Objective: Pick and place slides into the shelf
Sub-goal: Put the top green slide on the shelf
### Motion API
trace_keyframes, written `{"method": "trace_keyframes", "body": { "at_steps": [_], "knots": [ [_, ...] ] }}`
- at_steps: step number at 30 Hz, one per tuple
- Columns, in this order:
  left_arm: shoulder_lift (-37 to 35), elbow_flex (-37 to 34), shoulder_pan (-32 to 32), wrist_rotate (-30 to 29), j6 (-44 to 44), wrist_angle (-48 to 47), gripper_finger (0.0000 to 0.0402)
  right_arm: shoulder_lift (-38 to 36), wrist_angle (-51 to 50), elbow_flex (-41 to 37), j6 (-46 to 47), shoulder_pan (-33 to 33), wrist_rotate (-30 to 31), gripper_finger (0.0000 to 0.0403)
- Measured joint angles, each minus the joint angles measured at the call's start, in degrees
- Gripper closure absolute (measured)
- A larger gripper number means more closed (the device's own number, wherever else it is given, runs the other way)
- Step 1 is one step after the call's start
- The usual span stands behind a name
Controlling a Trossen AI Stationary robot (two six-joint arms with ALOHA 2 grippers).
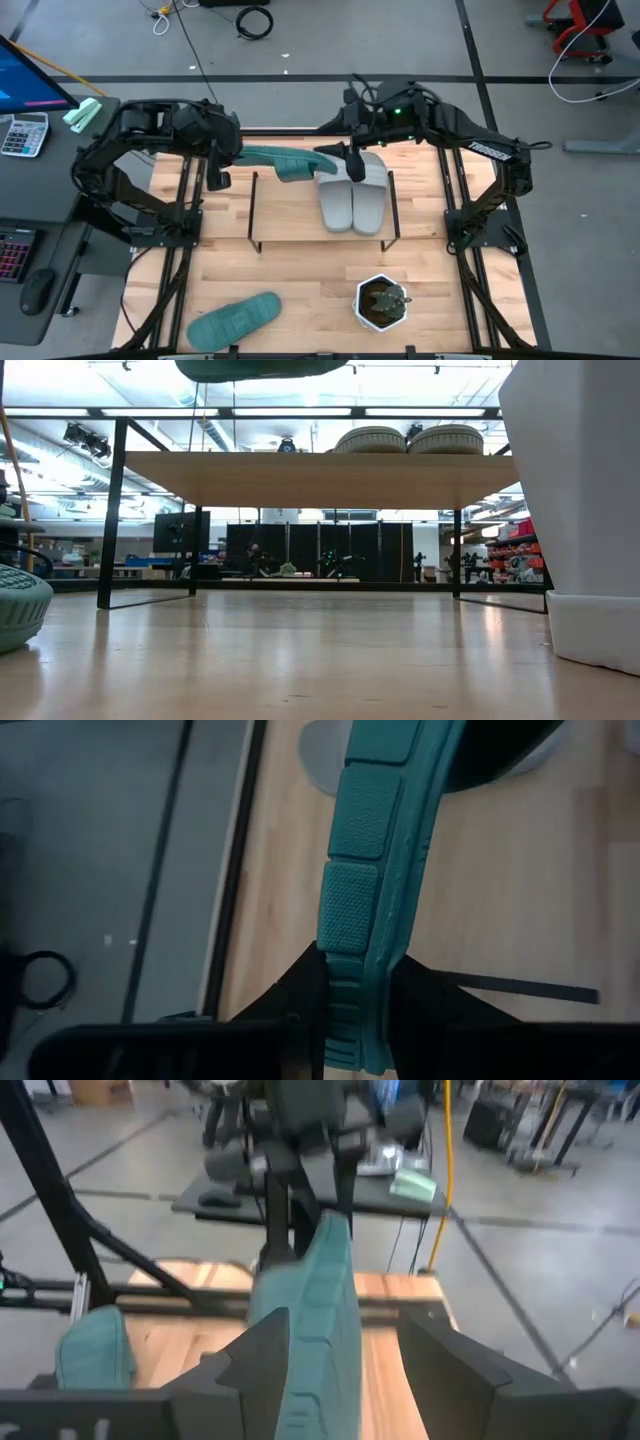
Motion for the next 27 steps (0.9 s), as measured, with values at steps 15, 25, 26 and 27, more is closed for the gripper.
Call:
{"method": "trace_keyframes", "body": {
  "at_steps": [15, 25, 26, 27],
  "knots": [
    [1.88, 0.05, -2.93, 15.46, -0.45, 0.07, 0.0326, 1.21, -5.58, -0.05, 6.11, -1.05, -7.63, 0.0208],
    [6.12, 0.04, -6.10, 17.05, -4.25, 0.07, 0.0326, 1.29, -14.88, -0.05, 16.43, -0.68, -18.67, 0.0208],
    [6.52, 0.04, -6.10, 16.74, -4.23, 0.11, 0.0326, 1.35, -15.81, -0.05, 16.69, -0.40, -18.70, 0.0208],
    [6.93, 0.02, -6.09, 16.49, -4.21, 0.07, 0.0326, 1.41, -16.58, -0.05, 16.79, -0.26, -18.75, 0.0208]
  ]
}}
